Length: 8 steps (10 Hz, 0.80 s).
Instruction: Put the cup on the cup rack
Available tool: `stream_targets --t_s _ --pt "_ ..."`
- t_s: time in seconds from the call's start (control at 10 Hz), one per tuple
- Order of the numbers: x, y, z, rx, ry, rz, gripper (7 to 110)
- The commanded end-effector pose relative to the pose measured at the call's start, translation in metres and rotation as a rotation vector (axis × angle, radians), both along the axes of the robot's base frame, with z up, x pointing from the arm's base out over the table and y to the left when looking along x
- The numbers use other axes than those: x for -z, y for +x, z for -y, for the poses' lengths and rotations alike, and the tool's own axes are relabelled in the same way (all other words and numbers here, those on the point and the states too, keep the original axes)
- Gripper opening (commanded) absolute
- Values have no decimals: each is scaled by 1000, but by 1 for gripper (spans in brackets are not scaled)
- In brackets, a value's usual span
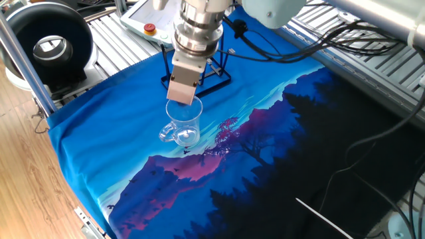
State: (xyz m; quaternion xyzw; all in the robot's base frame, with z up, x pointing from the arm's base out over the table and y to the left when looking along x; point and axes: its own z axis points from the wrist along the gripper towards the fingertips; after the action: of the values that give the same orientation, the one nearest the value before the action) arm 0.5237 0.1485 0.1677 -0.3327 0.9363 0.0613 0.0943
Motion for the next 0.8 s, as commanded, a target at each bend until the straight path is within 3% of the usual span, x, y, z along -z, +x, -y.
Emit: stream_targets --t_s 0.0,0.3,0.4,0.5,0.7 --pt "-10 -15 -15 26 47 -48 7" --pt "-12 -24 2 54 -24 -76 7" --pt "-10 -27 18 78 -85 -91 7" --pt "-9 -31 25 82 -113 -108 7" --pt "-12 -47 32 72 -140 -169 7"
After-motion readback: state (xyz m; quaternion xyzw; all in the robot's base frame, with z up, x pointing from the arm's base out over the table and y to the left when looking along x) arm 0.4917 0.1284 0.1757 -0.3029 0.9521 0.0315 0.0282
